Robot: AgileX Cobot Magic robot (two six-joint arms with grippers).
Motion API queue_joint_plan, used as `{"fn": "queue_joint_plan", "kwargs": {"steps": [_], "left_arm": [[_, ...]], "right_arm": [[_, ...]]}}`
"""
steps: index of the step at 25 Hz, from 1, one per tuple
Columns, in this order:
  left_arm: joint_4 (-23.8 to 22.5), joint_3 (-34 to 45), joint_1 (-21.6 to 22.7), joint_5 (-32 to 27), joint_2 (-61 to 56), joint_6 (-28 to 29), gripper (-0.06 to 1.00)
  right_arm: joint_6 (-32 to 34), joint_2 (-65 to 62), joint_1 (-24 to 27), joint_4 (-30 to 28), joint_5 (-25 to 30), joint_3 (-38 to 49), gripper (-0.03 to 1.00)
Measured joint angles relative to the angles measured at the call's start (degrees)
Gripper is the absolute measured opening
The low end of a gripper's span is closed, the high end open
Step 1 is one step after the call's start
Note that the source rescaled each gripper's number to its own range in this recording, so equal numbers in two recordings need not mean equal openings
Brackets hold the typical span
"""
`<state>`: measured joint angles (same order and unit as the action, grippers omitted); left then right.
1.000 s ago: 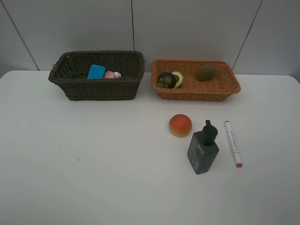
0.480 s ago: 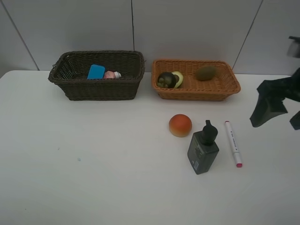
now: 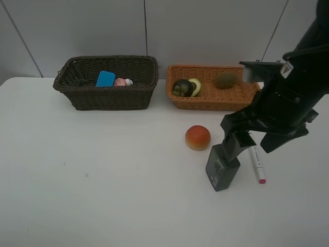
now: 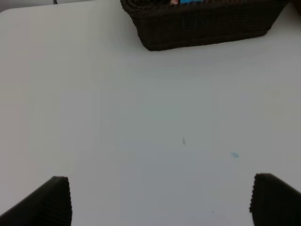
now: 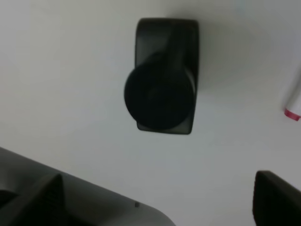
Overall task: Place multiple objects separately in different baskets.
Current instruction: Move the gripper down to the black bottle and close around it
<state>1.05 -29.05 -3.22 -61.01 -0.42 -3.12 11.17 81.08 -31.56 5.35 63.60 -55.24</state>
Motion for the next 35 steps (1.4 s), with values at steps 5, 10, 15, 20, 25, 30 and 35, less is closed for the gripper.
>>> {"fn": "queue_joint_plan", "kwargs": {"steps": [5, 10, 15, 20, 25, 30, 35], "left_arm": [[0.0, 0.0, 0.0, 0.0, 0.0, 0.0, 0.93], [0.0, 0.0, 0.0, 0.0, 0.0, 0.0, 0.93], [0.0, 0.0, 0.0, 0.0, 0.0, 0.0, 0.93], [0.0, 0.0, 0.0, 0.0, 0.0, 0.0, 0.93], [0.0, 0.0, 0.0, 0.0, 0.0, 0.0, 0.93], [0.0, 0.0, 0.0, 0.0, 0.0, 0.0, 0.93], [0.0, 0.0, 0.0, 0.0, 0.0, 0.0, 0.93]], "right_arm": [[0.2, 2.6, -0.1, 1.7, -2.9, 0.0, 1.00], [0.2, 6.2, -0.1, 1.9, -6.1, 0.0, 1.00], [0.1, 7.6, -0.1, 1.3, -8.6, 0.0, 1.00], [0.1, 10.2, -0.1, -1.0, -10.6, 0.0, 1.00], [0.1, 14.3, -0.1, -1.2, -13.4, 0.0, 1.00], [0.1, 17.2, -0.1, -2.8, -16.0, 0.0, 1.00], [0.1, 19.2, -0.1, -3.7, -16.0, -0.3, 1.00]]}}
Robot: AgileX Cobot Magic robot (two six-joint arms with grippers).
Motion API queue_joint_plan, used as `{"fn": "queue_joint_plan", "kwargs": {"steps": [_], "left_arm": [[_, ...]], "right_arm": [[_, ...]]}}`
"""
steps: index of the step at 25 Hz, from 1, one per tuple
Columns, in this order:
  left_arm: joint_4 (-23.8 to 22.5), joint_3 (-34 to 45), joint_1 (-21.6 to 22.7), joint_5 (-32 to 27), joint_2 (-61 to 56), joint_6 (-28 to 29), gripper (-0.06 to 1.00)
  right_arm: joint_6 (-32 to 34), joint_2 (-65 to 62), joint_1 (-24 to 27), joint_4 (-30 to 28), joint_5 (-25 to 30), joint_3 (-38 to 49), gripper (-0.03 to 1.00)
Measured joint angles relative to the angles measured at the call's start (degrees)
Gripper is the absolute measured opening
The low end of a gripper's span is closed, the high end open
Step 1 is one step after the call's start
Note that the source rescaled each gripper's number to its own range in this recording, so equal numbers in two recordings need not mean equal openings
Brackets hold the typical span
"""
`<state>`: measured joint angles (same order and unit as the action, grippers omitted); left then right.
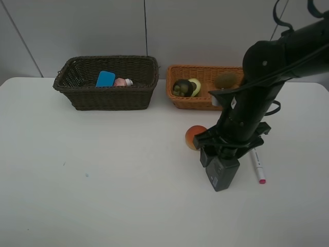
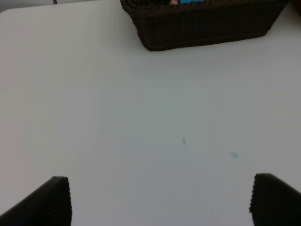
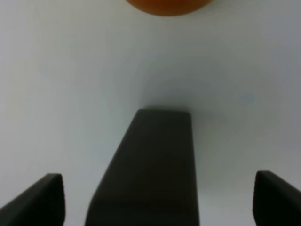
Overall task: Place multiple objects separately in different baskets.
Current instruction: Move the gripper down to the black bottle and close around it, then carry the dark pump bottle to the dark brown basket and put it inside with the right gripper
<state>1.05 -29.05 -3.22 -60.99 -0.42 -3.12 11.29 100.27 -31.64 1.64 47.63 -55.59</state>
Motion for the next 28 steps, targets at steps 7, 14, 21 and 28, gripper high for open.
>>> {"fn": "queue_joint_plan", "kwargs": {"steps": [7, 14, 21, 28], "left_arm": [[0.0, 0.0, 0.0, 0.0, 0.0, 0.0, 0.93], [0.0, 0.0, 0.0, 0.0, 0.0, 0.0, 0.93], [0.0, 0.0, 0.0, 0.0, 0.0, 0.0, 0.93], [0.0, 0.0, 0.0, 0.0, 0.0, 0.0, 0.93]], "right_arm": [[0.0, 0.5, 0.0, -0.2, 1.6, -0.4, 0.73], [0.1, 0.5, -0.1, 0.2, 2.9, -0.5, 0.36], [-1.7, -3.9, -0.1, 0.0, 10.2, -5.8, 0.35], [-4.5, -0.4, -0.1, -0.7, 12.6, -30.0, 0.35]]}}
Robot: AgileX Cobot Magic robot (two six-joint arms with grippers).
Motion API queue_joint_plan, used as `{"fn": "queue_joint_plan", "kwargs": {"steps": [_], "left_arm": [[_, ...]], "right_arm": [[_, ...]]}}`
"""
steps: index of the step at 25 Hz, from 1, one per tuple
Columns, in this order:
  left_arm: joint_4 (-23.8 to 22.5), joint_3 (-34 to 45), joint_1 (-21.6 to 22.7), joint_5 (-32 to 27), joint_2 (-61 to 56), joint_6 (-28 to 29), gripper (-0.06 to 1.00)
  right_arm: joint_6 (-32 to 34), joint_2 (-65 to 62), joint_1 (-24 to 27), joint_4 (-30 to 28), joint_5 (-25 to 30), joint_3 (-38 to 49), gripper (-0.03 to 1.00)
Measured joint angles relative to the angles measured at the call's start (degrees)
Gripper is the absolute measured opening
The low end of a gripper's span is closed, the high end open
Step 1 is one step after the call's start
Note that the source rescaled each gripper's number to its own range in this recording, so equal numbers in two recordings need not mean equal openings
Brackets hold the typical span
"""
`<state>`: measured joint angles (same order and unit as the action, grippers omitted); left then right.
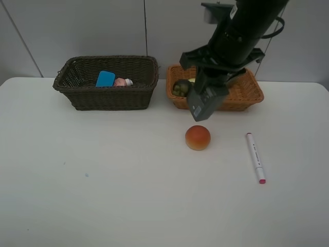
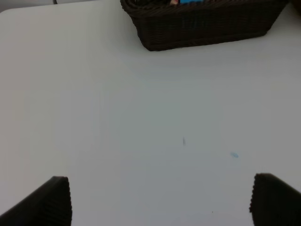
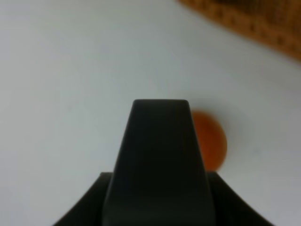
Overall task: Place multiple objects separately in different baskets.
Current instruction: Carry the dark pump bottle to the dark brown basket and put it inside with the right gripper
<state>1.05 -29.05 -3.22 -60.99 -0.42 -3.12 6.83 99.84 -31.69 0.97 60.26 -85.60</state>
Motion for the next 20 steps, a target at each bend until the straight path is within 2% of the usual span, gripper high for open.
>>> {"fn": "queue_joint_plan", "kwargs": {"steps": [6, 10, 14, 20], "left_arm": [[0.0, 0.0, 0.0, 0.0, 0.0, 0.0, 0.93], [0.0, 0.0, 0.0, 0.0, 0.0, 0.0, 0.93], [0.0, 0.0, 0.0, 0.0, 0.0, 0.0, 0.93], [0.0, 0.0, 0.0, 0.0, 0.0, 0.0, 0.93]], "right_arm": [[-6.4, 15.2, 0.0, 4.4, -5.1, -22.7, 0.35], [-7.3, 25.4, 0.0, 5.2, -7.7, -35.2, 0.35], [-7.3, 31.5, 0.0, 5.2, -9.2, -39.5, 0.35], [-7.4, 35.3, -0.1, 5.7, -16.8, -39.6, 0.35]]}}
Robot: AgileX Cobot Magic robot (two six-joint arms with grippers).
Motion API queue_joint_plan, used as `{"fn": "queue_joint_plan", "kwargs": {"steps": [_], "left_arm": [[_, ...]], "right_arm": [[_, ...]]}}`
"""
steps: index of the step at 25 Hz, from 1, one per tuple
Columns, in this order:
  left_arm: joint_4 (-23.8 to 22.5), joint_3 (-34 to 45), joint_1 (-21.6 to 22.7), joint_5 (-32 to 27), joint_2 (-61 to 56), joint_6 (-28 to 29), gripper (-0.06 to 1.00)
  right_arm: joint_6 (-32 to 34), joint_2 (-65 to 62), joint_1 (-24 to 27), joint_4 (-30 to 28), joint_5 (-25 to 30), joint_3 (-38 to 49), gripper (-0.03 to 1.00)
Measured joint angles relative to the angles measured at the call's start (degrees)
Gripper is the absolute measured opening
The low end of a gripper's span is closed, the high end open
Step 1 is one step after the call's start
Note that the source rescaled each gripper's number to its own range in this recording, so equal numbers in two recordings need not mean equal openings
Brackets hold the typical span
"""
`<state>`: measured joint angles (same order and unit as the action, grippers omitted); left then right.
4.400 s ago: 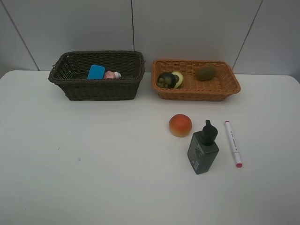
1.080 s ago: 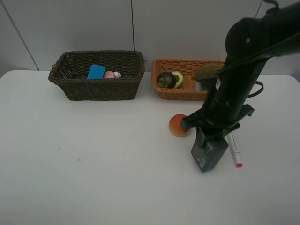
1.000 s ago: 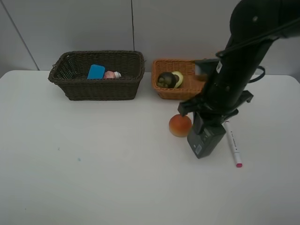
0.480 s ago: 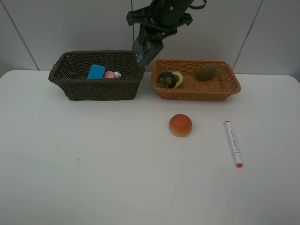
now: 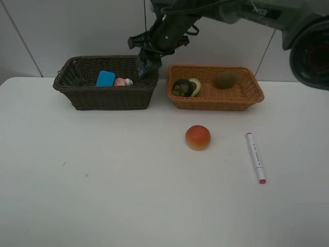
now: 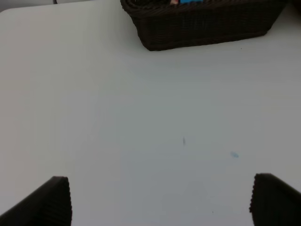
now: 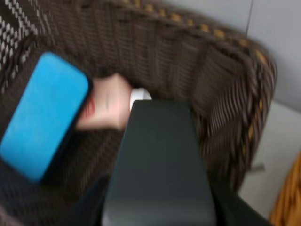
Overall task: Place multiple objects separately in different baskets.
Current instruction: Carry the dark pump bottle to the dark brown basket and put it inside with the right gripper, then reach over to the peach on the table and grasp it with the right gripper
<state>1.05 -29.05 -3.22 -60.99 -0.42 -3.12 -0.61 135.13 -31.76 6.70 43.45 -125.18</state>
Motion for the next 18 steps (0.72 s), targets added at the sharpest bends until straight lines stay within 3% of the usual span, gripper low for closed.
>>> {"fn": "queue_joint_plan", "kwargs": {"steps": [3, 7, 10, 13, 18], "left_arm": [[0.0, 0.0, 0.0, 0.0, 0.0, 0.0, 0.93], [0.0, 0.0, 0.0, 0.0, 0.0, 0.0, 0.93], [0.0, 0.0, 0.0, 0.0, 0.0, 0.0, 0.93], [0.0, 0.0, 0.0, 0.0, 0.0, 0.0, 0.93], [0.0, 0.0, 0.0, 0.0, 0.0, 0.0, 0.93]], "right_arm": [[0.0, 0.2, -0.6, 0.1, -4.1, 0.0, 0.41], [0.0, -0.1, -1.8, 0.1, -8.3, -0.5, 0.87], [0.0, -0.2, -1.9, -0.1, -6.9, -0.5, 0.97], [0.0, -1.0, -1.9, -0.7, -1.1, -0.5, 0.98], [0.0, -6.2, -1.9, -1.3, 20.9, -0.5, 0.98]]}}
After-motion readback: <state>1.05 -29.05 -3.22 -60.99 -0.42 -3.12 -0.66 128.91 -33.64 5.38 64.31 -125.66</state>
